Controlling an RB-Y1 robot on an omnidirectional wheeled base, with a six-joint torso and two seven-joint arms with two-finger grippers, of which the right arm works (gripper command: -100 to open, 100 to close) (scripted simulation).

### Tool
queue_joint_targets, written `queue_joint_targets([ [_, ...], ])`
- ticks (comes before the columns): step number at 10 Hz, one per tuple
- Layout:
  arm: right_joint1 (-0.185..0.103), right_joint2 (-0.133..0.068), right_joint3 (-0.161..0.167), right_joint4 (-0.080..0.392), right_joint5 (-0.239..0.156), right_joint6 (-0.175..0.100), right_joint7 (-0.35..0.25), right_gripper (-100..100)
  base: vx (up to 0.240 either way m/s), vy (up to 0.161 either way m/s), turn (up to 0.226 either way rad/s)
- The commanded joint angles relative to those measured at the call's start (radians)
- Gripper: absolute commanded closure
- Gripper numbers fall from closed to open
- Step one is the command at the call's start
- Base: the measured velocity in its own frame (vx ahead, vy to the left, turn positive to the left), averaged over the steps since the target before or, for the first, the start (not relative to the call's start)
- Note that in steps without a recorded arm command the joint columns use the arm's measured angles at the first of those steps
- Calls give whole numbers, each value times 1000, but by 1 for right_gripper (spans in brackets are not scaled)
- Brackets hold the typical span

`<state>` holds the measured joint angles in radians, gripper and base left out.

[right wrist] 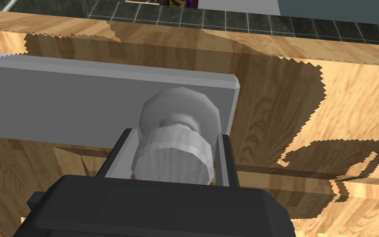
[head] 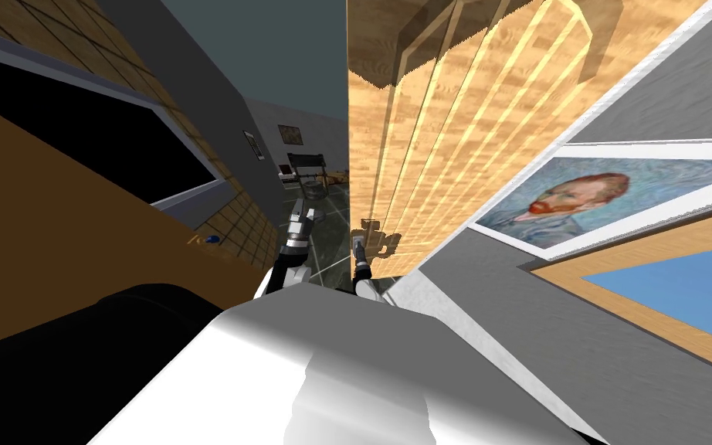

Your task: Push the door open

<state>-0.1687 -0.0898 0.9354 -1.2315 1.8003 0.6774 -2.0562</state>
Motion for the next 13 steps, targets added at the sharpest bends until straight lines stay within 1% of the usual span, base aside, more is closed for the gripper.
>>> queue_joint_targets([
  [1, 0, 1, 0, -1, 0, 1, 0, 100, -12, -4, -2],
  [2, 0, 1, 0, -1, 0, 1, 0, 100, 0, 0, 0],
  [3, 0, -3, -14, 6, -8, 9, 3, 100, 94, 65, -20],
  [5, -1, -5, -26, 10, -13, 17, 6, 100, 143, 101, -36],
  [10, -9, -8, -85, 28, -41, 55, 18, 100, 176, 128, -34],
  [13, -12, -7, -112, 36, -54, 73, 24, 100, 165, 122, -36],
])
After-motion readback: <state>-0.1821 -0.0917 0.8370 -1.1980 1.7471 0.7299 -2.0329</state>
